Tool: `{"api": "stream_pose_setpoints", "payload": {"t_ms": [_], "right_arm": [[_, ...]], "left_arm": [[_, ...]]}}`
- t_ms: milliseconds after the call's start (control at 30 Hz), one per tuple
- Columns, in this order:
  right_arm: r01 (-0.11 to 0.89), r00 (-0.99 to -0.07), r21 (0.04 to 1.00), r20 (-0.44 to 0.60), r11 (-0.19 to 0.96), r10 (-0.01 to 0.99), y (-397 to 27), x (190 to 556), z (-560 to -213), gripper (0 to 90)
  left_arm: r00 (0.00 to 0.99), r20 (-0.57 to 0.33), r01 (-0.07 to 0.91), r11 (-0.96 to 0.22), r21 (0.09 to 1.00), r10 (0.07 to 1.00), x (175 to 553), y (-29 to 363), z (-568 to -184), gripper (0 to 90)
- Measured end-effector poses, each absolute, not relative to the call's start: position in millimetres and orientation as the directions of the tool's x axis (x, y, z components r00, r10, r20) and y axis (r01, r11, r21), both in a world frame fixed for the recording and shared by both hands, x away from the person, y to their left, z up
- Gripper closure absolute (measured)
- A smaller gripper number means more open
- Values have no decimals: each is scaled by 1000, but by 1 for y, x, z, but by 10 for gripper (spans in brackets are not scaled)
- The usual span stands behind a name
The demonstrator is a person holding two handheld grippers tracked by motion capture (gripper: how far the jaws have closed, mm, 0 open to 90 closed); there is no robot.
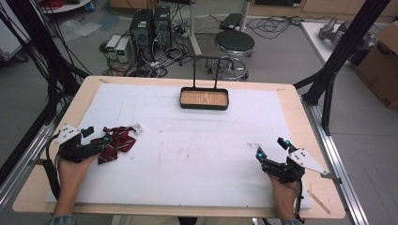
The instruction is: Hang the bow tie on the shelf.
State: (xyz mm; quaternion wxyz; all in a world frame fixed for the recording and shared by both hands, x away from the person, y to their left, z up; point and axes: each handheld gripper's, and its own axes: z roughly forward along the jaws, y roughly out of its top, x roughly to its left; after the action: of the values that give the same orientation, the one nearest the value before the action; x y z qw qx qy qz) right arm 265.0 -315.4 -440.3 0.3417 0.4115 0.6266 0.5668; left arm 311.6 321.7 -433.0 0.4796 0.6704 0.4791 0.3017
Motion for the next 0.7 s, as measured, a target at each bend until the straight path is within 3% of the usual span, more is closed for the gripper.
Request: {"api": "stream_pose_setpoints", "payload": {"t_ms": [400, 700], "right_arm": [[129, -430, 991, 29, 30, 903, -314, 264, -441, 109], [129, -429, 991, 23, 36, 903, -314, 264, -441, 109]], "left_arm": [[328, -74, 524, -116, 844, 942, 337, 315, -448, 306], [334, -81, 585, -139, 799, 939, 344, 312, -450, 411]]}}
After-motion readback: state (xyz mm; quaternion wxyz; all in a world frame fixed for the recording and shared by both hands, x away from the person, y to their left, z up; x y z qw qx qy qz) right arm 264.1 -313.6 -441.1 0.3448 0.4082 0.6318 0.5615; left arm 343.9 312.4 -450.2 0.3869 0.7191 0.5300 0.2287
